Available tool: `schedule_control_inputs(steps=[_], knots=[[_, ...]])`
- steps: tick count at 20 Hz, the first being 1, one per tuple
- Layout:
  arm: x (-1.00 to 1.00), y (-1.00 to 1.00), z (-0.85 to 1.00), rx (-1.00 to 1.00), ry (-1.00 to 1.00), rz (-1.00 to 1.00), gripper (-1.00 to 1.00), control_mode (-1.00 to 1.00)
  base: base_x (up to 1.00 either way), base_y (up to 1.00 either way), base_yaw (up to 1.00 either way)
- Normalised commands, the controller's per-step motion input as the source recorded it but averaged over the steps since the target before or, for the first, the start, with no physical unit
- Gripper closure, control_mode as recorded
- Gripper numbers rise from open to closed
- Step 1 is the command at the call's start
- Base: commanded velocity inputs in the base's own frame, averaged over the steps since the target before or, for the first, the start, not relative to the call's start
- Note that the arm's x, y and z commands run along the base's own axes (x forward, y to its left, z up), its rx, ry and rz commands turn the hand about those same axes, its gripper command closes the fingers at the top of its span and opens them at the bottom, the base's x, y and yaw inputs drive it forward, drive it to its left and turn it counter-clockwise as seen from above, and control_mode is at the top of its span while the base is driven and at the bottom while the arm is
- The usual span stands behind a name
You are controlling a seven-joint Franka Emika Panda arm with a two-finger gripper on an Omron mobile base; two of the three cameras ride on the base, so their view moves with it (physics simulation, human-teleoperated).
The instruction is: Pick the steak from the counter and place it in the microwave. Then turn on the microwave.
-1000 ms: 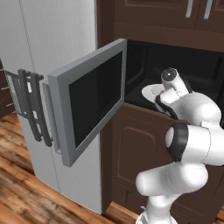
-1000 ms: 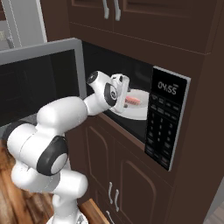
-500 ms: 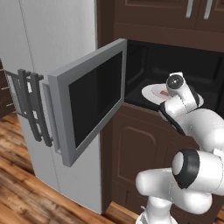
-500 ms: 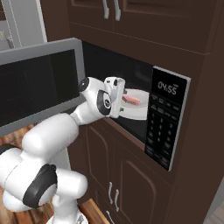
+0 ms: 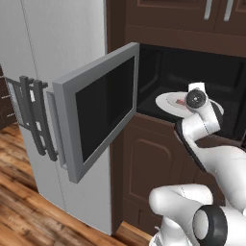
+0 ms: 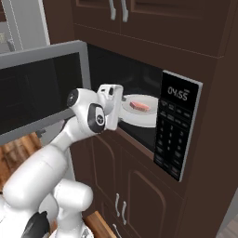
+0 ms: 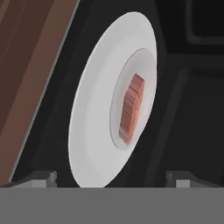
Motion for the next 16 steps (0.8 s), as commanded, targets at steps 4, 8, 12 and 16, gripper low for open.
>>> schedule_control_inputs(steps=[4,8,12,16], knots=[[-0.54,0.25,0.32,0.0,0.0,0.0,-1.0,-1.0,0.0,0.0,0.0],[-0.57,0.19,0.37,0.0,0.0,0.0,-1.0,-1.0,0.0,0.0,0.0],[-0.56,0.08,0.39,0.0,0.0,0.0,-1.0,-1.0,0.0,0.0,0.0],[-0.56,0.04,0.34,0.0,-0.02,0.0,-1.0,-1.0,0.0,0.0,0.0]])
